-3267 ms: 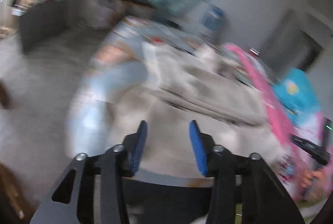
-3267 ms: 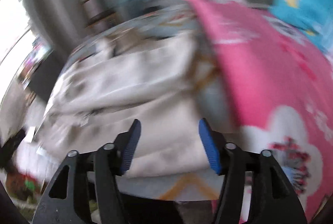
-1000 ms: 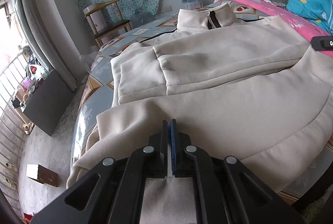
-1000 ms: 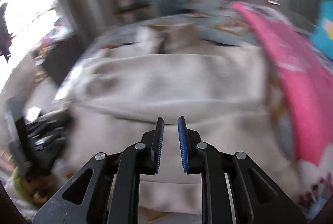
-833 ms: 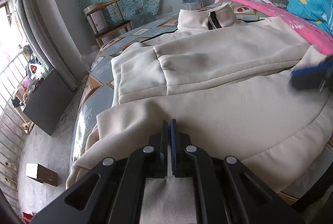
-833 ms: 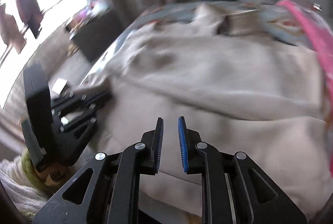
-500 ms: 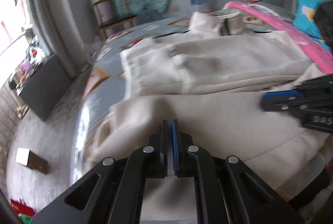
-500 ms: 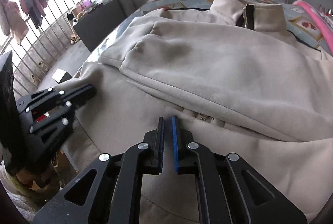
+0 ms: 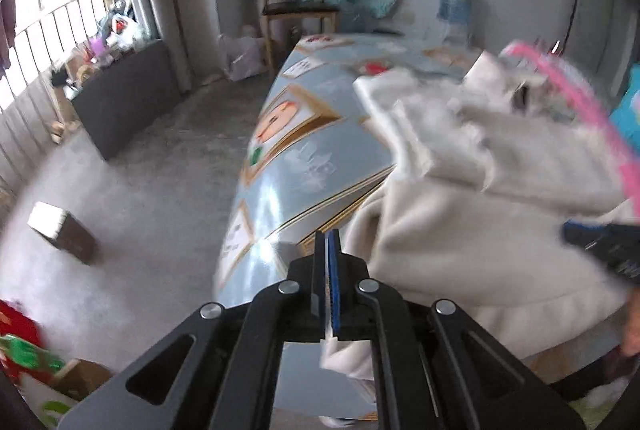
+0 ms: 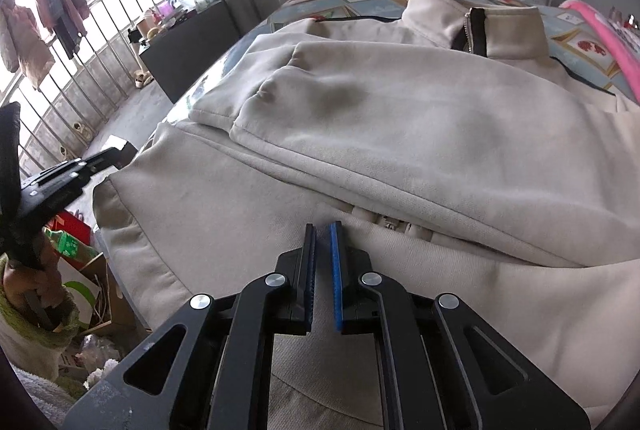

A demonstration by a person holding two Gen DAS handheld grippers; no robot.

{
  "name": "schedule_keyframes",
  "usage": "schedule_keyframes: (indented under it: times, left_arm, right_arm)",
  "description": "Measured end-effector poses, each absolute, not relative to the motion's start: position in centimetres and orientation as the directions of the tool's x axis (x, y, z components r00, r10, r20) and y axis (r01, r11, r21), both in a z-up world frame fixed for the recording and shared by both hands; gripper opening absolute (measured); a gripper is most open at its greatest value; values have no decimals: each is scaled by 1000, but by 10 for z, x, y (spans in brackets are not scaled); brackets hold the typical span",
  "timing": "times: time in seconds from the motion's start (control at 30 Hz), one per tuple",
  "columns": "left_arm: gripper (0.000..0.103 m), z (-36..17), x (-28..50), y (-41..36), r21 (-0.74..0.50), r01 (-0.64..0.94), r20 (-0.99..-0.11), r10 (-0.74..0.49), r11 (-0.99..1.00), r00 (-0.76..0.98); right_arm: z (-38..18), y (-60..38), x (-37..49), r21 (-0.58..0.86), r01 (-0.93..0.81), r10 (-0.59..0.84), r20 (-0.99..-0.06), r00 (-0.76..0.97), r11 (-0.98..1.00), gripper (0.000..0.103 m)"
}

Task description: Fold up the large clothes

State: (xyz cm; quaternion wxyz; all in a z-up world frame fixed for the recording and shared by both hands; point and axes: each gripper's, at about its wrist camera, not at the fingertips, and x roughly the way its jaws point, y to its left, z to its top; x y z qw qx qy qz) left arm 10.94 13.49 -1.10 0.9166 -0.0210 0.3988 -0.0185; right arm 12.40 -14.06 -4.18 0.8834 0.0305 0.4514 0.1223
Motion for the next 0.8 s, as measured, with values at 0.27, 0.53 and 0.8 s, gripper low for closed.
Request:
schedule_keyframes:
  times: [0.27, 0.53, 0.8]
  left_arm:
    - [5, -27, 134, 96, -145, 178, -767, -224, 973, 601]
    - [5, -33, 118, 113, -124, 89, -814, -152, 988, 560]
    - [7, -20, 127, 104, -203, 186, -743, -274, 962, 610]
  right_arm:
    - [-42, -141, 124, 164, -187, 243, -790, 563, 969, 6]
    - [-43, -142, 125, 170, -185, 246, -786, 567, 968, 6]
    - [-43, -142, 126, 173, -188, 251, -785, 567, 967, 6]
